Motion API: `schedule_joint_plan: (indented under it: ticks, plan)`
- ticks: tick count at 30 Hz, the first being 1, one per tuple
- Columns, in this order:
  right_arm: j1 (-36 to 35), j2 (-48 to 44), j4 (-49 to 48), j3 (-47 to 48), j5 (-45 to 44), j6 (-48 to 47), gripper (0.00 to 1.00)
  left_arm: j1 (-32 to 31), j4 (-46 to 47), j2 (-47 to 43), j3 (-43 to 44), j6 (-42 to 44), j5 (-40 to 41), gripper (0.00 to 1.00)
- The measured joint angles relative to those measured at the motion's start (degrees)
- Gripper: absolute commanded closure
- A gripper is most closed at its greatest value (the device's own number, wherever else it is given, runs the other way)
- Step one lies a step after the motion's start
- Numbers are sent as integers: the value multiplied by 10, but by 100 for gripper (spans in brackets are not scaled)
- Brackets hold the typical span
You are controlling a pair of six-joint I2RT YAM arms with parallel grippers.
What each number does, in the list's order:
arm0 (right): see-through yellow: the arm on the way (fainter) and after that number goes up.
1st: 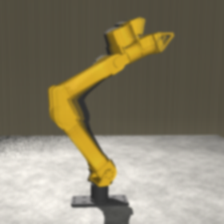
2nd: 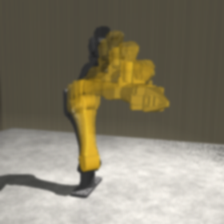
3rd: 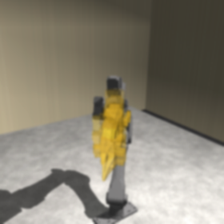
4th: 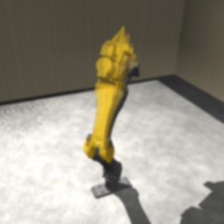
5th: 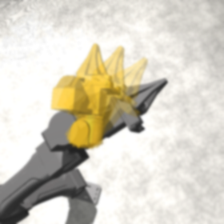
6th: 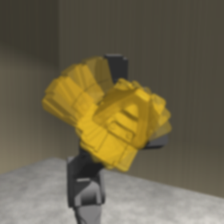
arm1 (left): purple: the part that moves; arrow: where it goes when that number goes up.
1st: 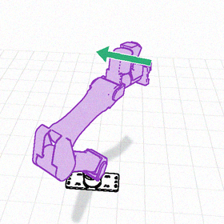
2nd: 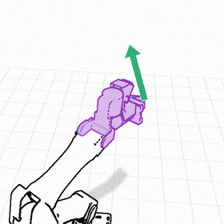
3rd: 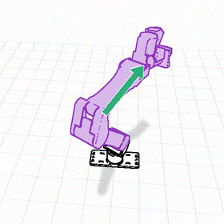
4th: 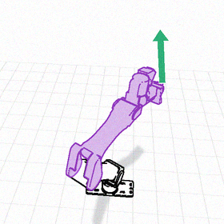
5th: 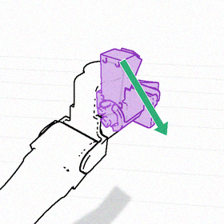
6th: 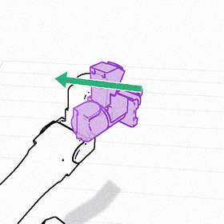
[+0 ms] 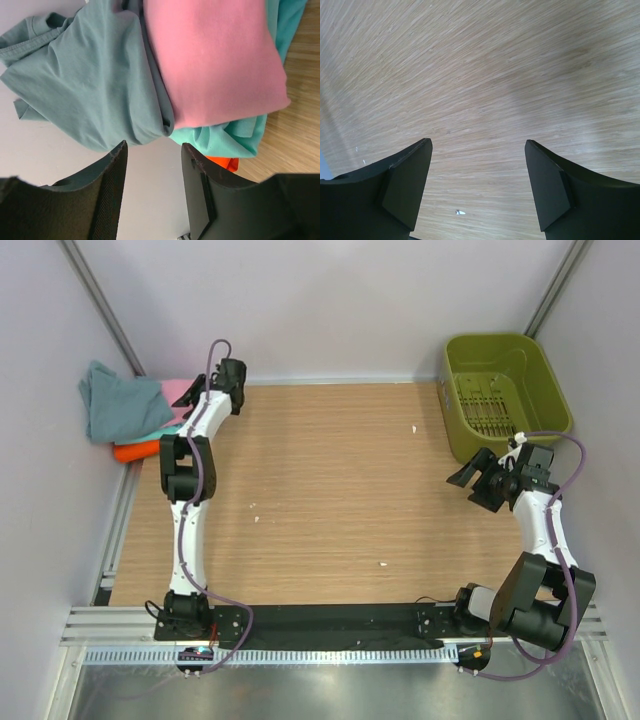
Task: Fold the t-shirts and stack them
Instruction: Neatly place the folded tshirt to the corner
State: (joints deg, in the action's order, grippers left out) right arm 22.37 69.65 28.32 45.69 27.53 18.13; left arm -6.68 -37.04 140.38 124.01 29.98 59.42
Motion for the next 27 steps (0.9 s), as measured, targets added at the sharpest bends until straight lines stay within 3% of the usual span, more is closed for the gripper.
schedule_joint_plan:
  ticks: [27]
  plan:
    - [10,2,0,0,-4,-8,19,35,4,55,24,5,5,58]
